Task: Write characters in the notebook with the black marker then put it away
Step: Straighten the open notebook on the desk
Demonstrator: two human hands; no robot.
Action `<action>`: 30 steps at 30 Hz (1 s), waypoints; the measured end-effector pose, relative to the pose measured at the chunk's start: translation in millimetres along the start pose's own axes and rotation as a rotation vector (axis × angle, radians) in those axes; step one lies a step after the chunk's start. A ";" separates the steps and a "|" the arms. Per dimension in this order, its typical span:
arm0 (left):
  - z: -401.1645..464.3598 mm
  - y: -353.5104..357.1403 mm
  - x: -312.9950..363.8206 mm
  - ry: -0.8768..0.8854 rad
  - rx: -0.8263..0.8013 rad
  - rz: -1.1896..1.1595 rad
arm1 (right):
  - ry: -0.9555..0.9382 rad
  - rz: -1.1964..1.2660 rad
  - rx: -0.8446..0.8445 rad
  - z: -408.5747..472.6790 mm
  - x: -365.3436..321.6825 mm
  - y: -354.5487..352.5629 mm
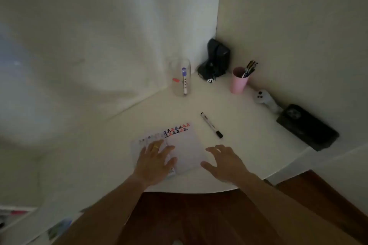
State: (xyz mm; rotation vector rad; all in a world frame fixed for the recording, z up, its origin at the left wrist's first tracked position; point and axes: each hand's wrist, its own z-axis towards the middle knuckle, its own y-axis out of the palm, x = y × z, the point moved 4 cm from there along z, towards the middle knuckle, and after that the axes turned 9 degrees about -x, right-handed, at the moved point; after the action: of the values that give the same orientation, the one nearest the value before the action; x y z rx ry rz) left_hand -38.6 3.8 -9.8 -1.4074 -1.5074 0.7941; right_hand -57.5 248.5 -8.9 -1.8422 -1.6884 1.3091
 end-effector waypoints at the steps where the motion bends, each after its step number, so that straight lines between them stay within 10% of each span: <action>1: 11.1 12.3 -4.3 0.004 0.002 -0.003 | -0.001 -0.005 0.016 14.3 4.8 11.1; 9: 50.2 80.0 -18.1 0.036 0.325 0.015 | -0.011 -0.189 0.466 74.5 28.5 68.9; 22: 52.2 98.4 -26.8 0.104 0.565 0.021 | -0.080 -0.257 0.678 76.2 33.9 85.2; 30: 42.7 110.1 -27.7 0.039 0.372 0.044 | -0.021 -0.213 0.638 59.8 29.0 92.8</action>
State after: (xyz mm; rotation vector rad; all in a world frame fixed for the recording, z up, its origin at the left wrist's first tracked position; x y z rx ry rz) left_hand -34.4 -2.2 -130.9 -1.1719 -1.2262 1.0096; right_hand -50.4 231.5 -121.5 -1.2486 -1.2258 1.5403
